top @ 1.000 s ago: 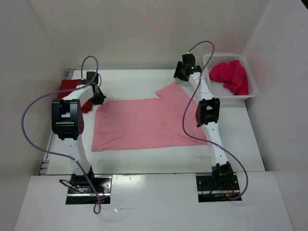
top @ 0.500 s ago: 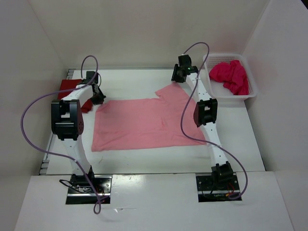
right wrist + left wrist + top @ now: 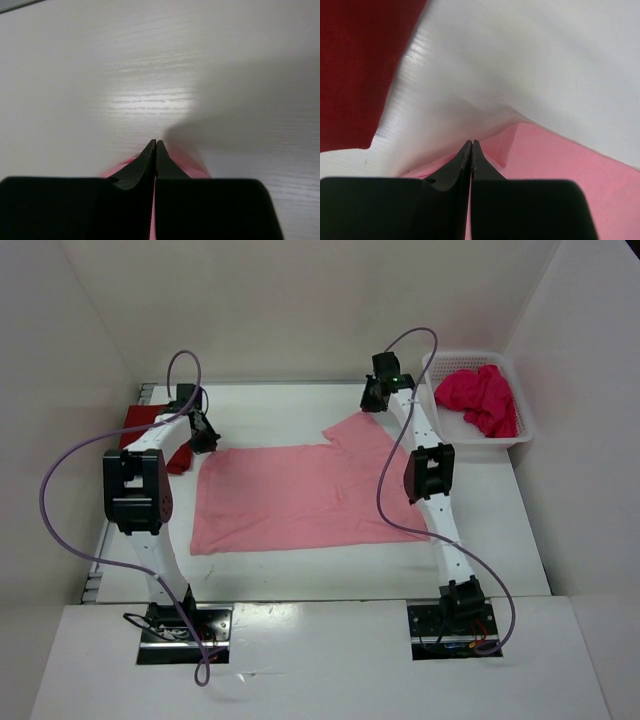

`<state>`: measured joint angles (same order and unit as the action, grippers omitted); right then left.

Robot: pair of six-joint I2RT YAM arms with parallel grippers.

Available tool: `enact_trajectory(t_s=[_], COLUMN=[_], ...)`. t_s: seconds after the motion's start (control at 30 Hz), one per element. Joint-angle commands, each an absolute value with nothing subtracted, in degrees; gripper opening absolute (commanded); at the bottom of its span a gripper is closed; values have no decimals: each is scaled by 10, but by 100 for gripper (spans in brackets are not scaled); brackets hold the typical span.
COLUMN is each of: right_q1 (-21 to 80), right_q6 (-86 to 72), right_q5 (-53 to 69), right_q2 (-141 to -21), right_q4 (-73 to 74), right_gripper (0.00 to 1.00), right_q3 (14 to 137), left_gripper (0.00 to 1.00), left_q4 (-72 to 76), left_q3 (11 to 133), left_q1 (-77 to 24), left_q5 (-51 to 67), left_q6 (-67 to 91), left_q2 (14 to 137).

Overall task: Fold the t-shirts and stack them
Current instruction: Grap the side of the flattened tshirt furthest away from the robot with both arms, then fold the other side of the tshirt into a rectangle

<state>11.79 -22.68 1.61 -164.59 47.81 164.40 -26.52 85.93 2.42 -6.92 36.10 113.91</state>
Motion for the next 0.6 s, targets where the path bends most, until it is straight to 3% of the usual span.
enact_trajectory(t_s=[0.0,0.1,0.3,0.57], right_q1=[105,93,69,63], right_q6=[-230,-230,-236,-242], right_q5=[35,48,64,78], right_q2=[-1545,-1480,-1247,-1030], right_q4=[504,516,398,353], right_gripper=[0,0,0,0], right_q3=[1637,1565,1185,878], left_gripper=[0,0,0,0], left_q4=[-255,-255,-243,-249], left_q3=[868,868,812,738], left_q1=[26,26,32,60], left_q5=[-53,-53,-53,-31], left_q6=[360,360,350,338], left_q2=[1105,1092,1036,973])
